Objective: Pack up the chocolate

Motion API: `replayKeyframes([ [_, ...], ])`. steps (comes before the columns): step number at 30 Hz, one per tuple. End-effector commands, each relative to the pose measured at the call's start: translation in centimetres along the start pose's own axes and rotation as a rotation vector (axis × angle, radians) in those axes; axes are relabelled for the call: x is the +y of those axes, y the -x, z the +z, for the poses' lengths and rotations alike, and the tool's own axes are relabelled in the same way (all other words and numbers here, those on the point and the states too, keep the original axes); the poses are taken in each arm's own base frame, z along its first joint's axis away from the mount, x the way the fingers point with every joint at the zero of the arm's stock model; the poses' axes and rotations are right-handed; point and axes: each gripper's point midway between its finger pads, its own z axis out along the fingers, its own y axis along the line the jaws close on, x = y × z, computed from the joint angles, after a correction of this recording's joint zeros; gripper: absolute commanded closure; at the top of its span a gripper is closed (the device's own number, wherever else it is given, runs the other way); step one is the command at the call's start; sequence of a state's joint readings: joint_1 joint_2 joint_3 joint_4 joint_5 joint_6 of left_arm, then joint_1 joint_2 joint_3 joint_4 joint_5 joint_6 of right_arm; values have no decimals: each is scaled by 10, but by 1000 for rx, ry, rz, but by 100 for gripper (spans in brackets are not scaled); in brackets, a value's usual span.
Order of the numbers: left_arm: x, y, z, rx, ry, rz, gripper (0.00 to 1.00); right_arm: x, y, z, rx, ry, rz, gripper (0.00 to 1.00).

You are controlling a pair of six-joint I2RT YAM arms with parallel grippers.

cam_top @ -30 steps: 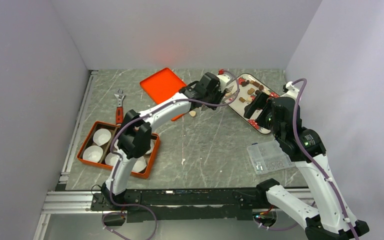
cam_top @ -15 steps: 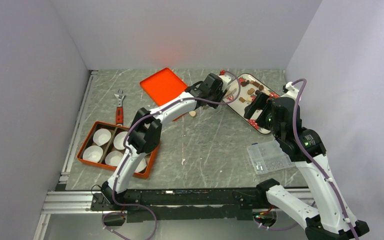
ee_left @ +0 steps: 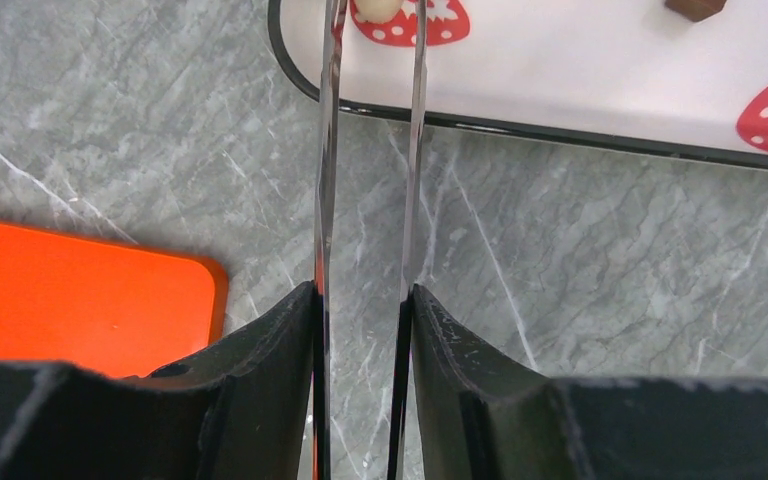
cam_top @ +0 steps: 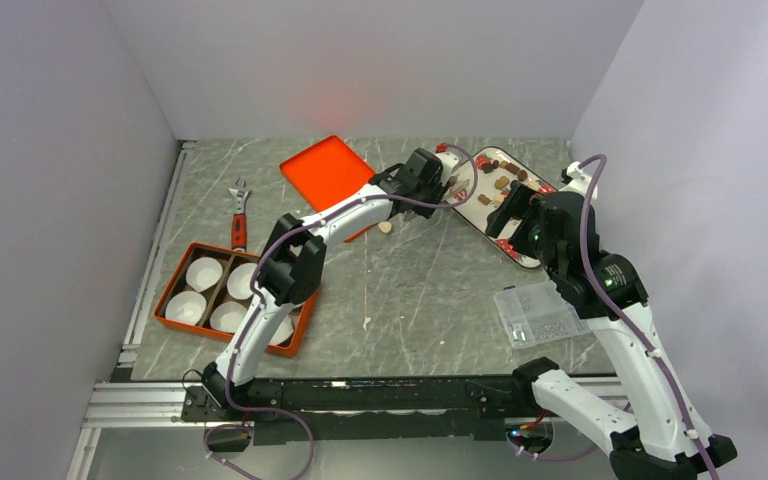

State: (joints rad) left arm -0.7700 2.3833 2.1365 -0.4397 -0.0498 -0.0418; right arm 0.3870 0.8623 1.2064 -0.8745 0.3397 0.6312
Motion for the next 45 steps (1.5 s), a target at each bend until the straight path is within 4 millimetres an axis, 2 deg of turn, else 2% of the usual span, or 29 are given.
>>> replayKeyframes([
  [1,-7,16,-16,-43,-26,-9,58,3,10,-1,-36,9,-3,0],
  [5,-8,16,-22,-46,-28,-17,58,3,8,0,-31,10,-1,0],
  [20,-10,26,-25,-55,-27,-8,64,3,6,0,-28,13,-2,0],
  [33,-8,54,-54,-117,-26,-8,67,1,7,-1,-36,9,2,0],
  [45,-9,66,-73,-136,-39,-22,68,0,6,-1,-35,7,0,0],
])
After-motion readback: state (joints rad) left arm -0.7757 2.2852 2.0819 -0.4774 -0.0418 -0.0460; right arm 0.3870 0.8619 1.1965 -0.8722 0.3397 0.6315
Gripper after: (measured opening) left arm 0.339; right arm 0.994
